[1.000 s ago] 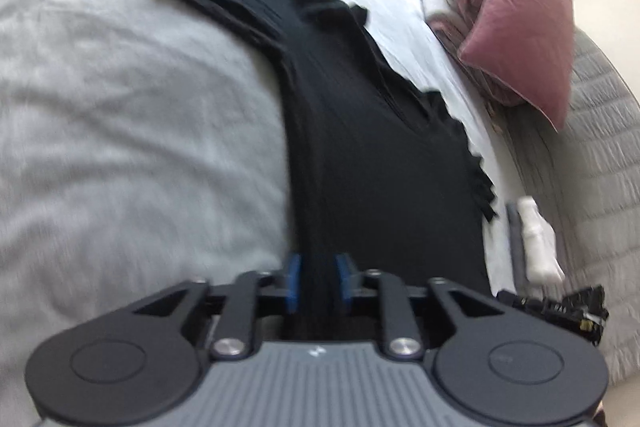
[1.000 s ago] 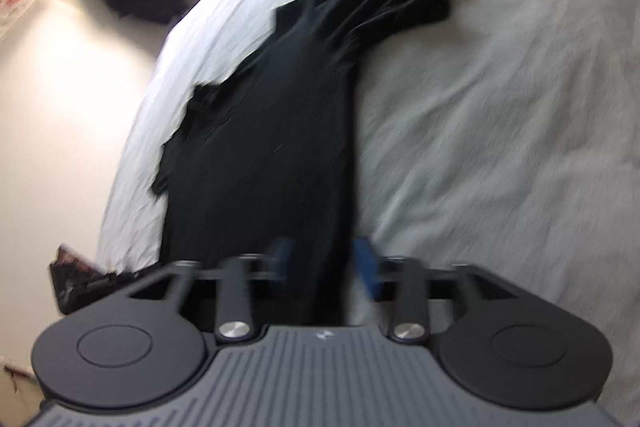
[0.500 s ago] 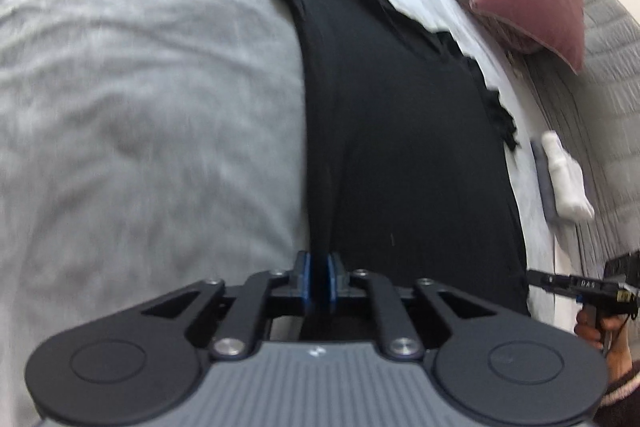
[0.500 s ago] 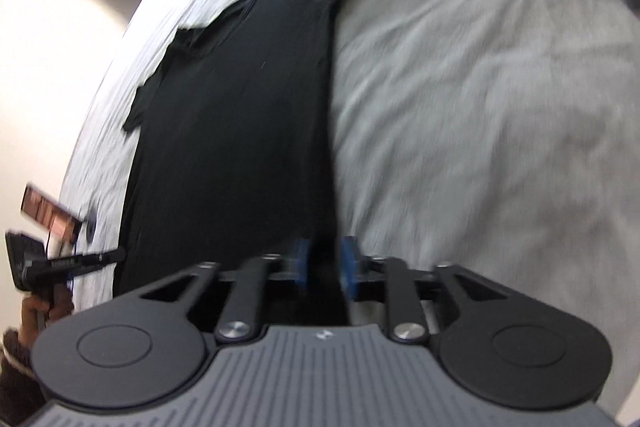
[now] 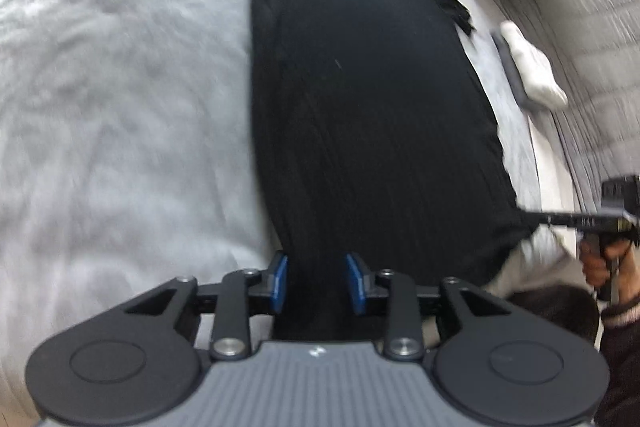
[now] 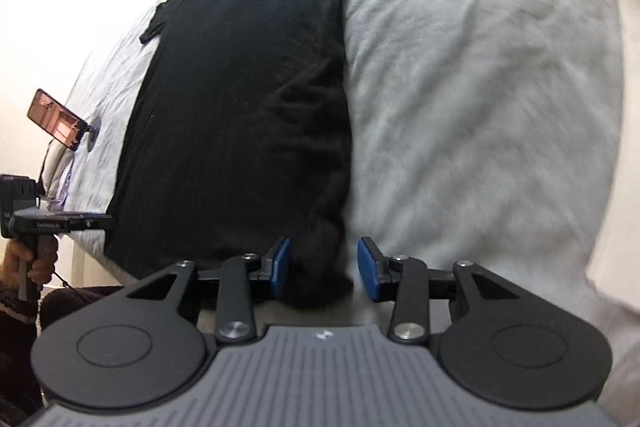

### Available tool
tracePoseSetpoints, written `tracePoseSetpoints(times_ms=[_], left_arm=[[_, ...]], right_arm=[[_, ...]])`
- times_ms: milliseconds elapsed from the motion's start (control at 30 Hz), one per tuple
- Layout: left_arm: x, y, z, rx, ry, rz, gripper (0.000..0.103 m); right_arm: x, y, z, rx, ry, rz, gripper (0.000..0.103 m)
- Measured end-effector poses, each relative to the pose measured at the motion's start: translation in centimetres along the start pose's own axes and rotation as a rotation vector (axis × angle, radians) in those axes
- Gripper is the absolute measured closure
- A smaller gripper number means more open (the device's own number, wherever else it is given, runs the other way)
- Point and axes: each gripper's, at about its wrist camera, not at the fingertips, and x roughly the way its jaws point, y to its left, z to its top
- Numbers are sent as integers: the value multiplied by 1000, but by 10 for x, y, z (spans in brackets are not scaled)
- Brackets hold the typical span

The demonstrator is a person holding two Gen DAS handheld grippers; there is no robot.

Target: Fold clothes

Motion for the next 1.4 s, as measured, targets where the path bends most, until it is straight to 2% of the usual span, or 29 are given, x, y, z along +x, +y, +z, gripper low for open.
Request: tracePoseSetpoints(times_ms=[233,400,467,533,567,733,900,967,1100,1167,1200,1233,1267,1300,1333,1400], left_arm=[[0,-5,-31,5,17,-81,71],[-1,-6,-48,-4,-27,-91,74],[-2,-6,-51,-15,-50,-75,82],[-2,-5,-52,-27,-58,-58,99],[-3,-5,-52,-32,-62,-53,100],[-29,-7,-51,-8,-108,-129,101],[-48,-2,-49,-11,-129,-215,103],[-47,0,-50,-18,-122,-212,103],[-35,1,-51,-27,-77,-148,103],[-28,2,-51,-36,-54,-126,101],[-26,3,-52,-43,-49,-121,99],[-27,6,-51,-57,-57,-131,87],[-28,9,-51,-72,-65,-142,80],[-28,11,-51,-86,-74,-151,66],[-29,13,-51,-101,-88,-155,62],[-29,16,-49,-128,-107,-154,62]], right_arm=[[-14,0,-33,-1,-86,110,61],[-11,9,-39,-69,-127,103,61],[-7,11,-41,-89,-117,95,61],[-4,13,-43,-109,-106,88,81],[-2,14,-44,-119,-101,84,98],[-27,19,-45,-122,-124,133,98],[-50,7,-39,21,-113,217,98],[-52,6,-39,50,-106,235,98],[-37,3,-38,61,-55,127,98],[-23,3,-38,41,-17,16,96],[-17,3,-38,39,-4,-18,92],[-15,2,-39,40,-9,-22,92],[-13,2,-40,42,-14,-23,91],[-15,3,-40,38,-29,-23,90],[-17,4,-40,35,-45,-22,89],[-23,10,-41,3,-82,-57,81]])
